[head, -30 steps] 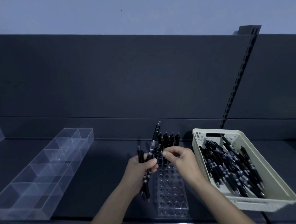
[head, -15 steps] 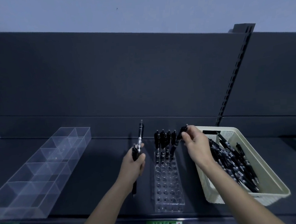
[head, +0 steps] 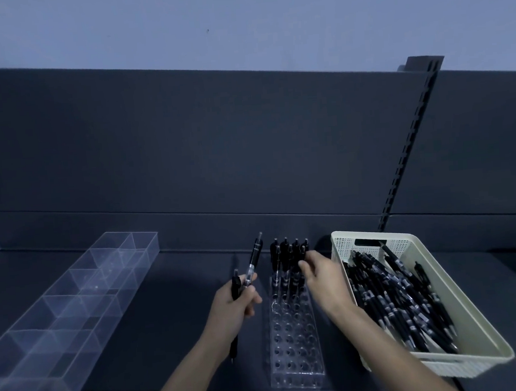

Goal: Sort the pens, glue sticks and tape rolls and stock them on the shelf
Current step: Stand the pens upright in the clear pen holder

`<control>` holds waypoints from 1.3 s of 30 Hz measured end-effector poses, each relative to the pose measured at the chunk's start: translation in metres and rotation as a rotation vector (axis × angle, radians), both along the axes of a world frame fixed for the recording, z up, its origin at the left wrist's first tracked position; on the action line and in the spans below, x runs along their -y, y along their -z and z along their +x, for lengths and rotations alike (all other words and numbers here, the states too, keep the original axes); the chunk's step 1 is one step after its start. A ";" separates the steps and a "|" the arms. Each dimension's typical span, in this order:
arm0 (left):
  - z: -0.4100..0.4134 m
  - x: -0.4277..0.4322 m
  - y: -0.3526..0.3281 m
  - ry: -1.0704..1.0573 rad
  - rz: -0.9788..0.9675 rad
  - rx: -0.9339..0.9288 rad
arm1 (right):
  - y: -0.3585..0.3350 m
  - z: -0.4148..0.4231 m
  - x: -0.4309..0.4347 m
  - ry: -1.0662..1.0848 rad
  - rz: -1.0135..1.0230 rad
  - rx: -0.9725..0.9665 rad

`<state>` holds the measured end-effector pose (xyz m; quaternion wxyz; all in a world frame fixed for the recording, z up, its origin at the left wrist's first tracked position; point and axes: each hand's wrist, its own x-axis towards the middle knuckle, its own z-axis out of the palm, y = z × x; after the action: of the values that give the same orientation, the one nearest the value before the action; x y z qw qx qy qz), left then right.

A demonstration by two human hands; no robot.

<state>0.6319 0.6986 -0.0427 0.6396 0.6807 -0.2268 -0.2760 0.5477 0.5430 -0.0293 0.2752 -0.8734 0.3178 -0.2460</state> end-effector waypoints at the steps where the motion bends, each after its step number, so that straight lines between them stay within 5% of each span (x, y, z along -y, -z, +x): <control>1: 0.000 0.000 -0.001 0.010 -0.003 0.012 | 0.000 0.000 0.000 -0.007 -0.021 -0.014; 10: -0.007 -0.001 -0.010 0.063 -0.002 0.032 | -0.002 -0.002 -0.005 -0.003 -0.032 -0.065; 17: -0.012 0.007 -0.011 0.149 0.013 0.084 | -0.013 -0.019 -0.010 0.016 0.021 0.143; 22: -0.022 0.019 -0.014 0.250 0.013 0.138 | -0.028 -0.027 -0.024 -0.206 0.372 0.224; 26: -0.024 0.026 -0.014 0.298 0.067 0.148 | -0.029 -0.030 -0.020 -0.155 0.499 0.255; 33: -0.007 0.015 -0.015 0.062 0.294 0.357 | -0.023 -0.039 0.014 0.101 0.336 0.251; 39: -0.003 0.012 -0.010 0.090 0.233 0.091 | -0.025 -0.029 0.015 0.115 0.173 0.225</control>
<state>0.6293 0.6867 -0.0331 0.5322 0.7513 -0.2522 -0.2978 0.5184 0.5282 -0.0045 0.3688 -0.7937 0.3544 -0.3293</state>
